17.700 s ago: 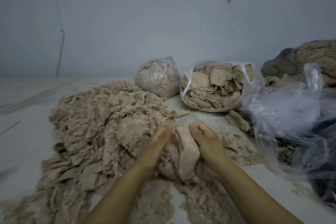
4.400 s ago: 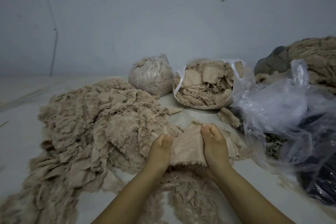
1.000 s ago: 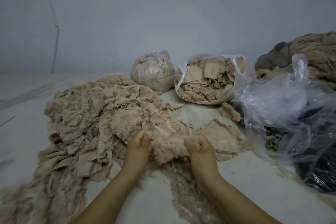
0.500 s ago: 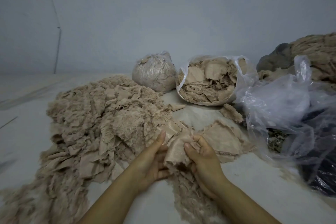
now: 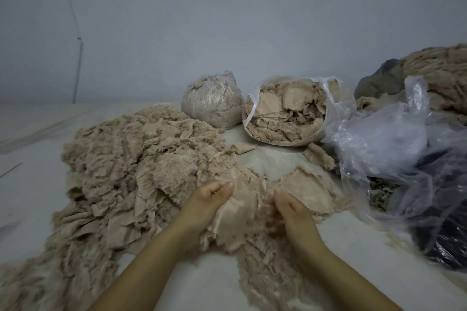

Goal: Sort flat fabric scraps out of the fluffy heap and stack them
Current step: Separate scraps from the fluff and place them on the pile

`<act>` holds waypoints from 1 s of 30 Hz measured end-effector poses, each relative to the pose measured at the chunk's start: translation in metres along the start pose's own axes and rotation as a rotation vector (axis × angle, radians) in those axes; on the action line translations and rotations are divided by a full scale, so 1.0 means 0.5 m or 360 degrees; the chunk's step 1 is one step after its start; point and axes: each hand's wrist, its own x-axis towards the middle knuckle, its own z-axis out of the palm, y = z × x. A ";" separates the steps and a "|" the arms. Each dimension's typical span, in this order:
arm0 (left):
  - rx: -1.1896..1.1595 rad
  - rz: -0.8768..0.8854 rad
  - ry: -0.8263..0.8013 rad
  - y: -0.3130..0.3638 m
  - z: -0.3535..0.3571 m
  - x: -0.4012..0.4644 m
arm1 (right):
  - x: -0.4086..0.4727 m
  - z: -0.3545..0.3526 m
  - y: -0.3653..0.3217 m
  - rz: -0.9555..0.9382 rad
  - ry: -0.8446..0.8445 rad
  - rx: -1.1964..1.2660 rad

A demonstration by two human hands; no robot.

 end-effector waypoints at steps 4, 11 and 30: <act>0.0172 0.0091 -0.0124 -0.003 0.027 -0.002 | -0.003 0.034 -0.021 -0.0103 -0.0408 -0.0089; 0.0418 0.0205 0.0478 -0.031 -0.007 0.014 | 0.001 0.040 -0.010 -0.0212 0.0053 -0.0021; 0.0718 -0.0004 0.0318 -0.068 -0.033 0.022 | 0.119 -0.077 -0.061 -0.0119 0.0495 -0.0546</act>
